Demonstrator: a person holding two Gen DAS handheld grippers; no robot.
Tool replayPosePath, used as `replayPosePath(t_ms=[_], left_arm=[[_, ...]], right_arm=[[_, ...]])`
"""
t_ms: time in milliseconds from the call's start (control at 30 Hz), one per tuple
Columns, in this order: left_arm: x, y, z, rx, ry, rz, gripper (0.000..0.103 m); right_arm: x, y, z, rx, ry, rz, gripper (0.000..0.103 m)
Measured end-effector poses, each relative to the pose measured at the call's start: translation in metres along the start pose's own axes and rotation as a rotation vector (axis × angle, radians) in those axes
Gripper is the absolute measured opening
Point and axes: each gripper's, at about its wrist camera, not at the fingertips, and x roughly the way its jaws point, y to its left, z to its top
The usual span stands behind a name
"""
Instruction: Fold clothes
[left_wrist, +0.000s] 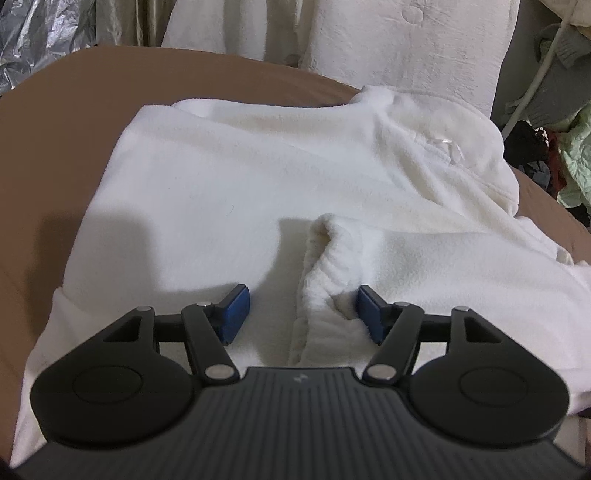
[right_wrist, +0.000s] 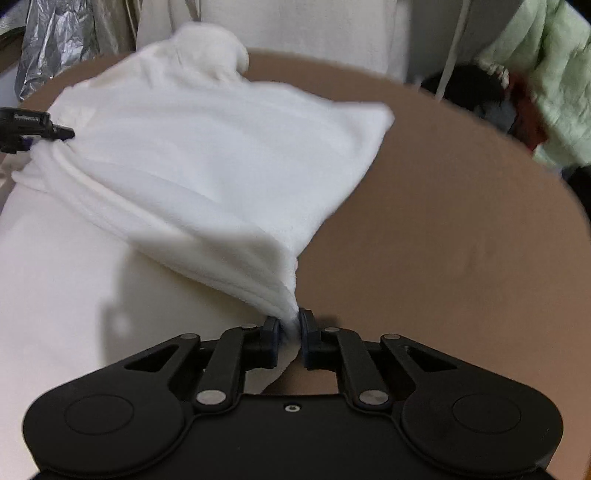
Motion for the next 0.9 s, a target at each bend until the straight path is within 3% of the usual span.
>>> replayPosePath(t_ms=[67,133,200,300,367,433,467,600,667,733,767,800,833,867,900], left_arm=[[0.001,-0.004,-0.002,0.022,-0.01,0.013,0.065],[0.002,-0.006,-0.003,0.04,-0.015,0.022,0.065],[0.003,-0.005,-0.004,0.041,-0.018,0.017,0.066],[0.005,-0.004,-0.006,0.036,-0.03,0.01,0.068],[0.005,-0.005,-0.009,0.045,-0.043,0.009,0.069],[0.005,-0.006,-0.01,0.06,-0.051,0.011,0.069],[0.005,-0.006,-0.01,0.066,-0.051,0.008,0.069],[0.006,-0.003,-0.006,0.07,-0.037,-0.014,0.07],[0.007,-0.001,-0.004,0.071,-0.028,-0.027,0.07],[0.005,-0.002,-0.001,0.088,-0.03,-0.04,0.064],[0.001,-0.003,-0.001,0.108,-0.041,-0.056,0.059],[-0.002,-0.004,0.0,0.127,-0.053,-0.072,0.046],[-0.006,-0.005,0.001,0.147,-0.064,-0.088,0.041],[-0.007,-0.006,0.001,0.155,-0.069,-0.089,0.042],[-0.005,-0.006,0.001,0.148,-0.064,-0.07,0.051]], right_arm=[[-0.005,-0.004,-0.003,0.013,0.014,-0.017,0.015],[-0.011,-0.008,-0.006,0.021,0.025,-0.028,0.048],[-0.028,-0.013,-0.007,-0.009,0.013,0.024,0.053],[-0.058,-0.033,-0.007,0.064,-0.093,0.195,0.055],[-0.079,-0.046,0.0,0.159,-0.197,0.274,0.069],[-0.076,-0.053,0.011,0.21,-0.252,0.255,0.083],[-0.064,-0.055,0.018,0.22,-0.254,0.208,0.083],[0.007,-0.073,0.043,0.354,-0.227,0.102,0.083],[0.036,-0.083,0.049,0.423,-0.255,0.138,0.074],[0.06,-0.09,0.054,0.46,-0.295,0.203,0.014],[0.068,-0.093,0.056,0.472,-0.316,0.225,0.014],[0.065,-0.093,0.057,0.458,-0.339,0.201,0.013],[0.061,-0.093,0.057,0.443,-0.363,0.178,0.012],[0.058,-0.093,0.058,0.429,-0.386,0.155,0.012],[0.055,-0.093,0.059,0.414,-0.409,0.132,0.012]])
